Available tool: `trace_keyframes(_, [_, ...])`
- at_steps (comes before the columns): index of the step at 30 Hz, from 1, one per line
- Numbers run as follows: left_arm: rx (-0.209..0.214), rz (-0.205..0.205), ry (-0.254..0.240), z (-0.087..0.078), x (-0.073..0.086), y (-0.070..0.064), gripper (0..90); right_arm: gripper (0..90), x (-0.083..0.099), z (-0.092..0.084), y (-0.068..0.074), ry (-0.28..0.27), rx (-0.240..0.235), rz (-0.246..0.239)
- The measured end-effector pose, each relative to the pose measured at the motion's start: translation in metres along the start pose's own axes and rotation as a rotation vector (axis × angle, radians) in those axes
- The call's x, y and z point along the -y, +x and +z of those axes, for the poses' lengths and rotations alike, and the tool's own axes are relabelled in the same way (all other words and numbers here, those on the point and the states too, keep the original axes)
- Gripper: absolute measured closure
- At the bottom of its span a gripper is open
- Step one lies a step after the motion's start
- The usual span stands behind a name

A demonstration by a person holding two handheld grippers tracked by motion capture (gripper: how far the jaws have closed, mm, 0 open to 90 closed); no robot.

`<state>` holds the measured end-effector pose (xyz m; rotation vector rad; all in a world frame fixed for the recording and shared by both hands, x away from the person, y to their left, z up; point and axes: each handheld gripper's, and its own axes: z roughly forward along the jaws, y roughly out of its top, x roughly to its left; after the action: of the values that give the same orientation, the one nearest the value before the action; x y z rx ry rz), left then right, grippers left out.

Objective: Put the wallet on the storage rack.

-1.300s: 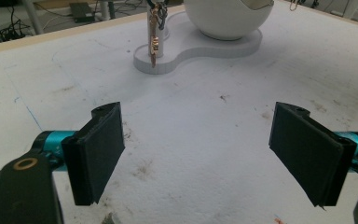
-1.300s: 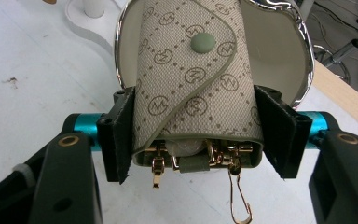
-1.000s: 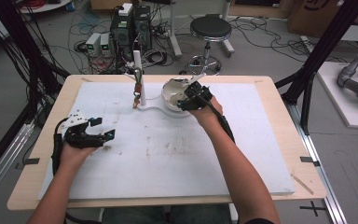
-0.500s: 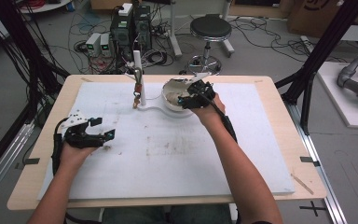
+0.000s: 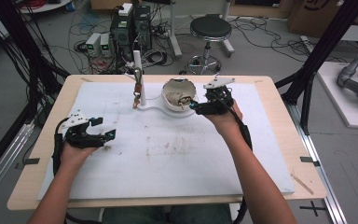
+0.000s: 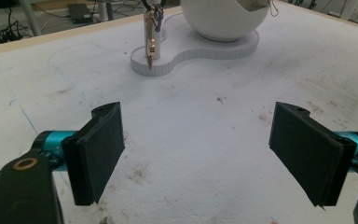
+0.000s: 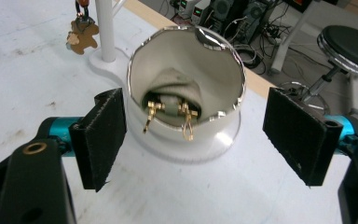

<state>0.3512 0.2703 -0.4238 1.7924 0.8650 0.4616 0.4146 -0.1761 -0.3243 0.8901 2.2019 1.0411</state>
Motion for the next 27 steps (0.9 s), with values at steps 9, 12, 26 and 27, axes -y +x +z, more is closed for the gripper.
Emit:
trace_keyframes(9, [0.007, 0.005, -0.001, 0.003, -0.001, -0.003, 17.8, 21.4, 0.051, -0.031, -0.011, -0.072, -0.016, 0.096])
trace_keyframes(12, [0.009, 0.011, 0.003, 0.005, -0.001, -0.004, 17.8, 21.2, 0.067, -0.038, -0.013, -0.099, -0.016, 0.122])
trace_keyframes(26, [0.019, 0.019, 0.016, 0.012, 0.001, -0.007, 17.8, 19.8, 0.121, -0.038, -0.004, -0.126, -0.039, 0.188])
trace_keyframes(27, [0.018, 0.018, 0.016, 0.012, 0.001, -0.007, 17.8, 19.8, 0.125, -0.038, -0.004, -0.127, -0.036, 0.187])
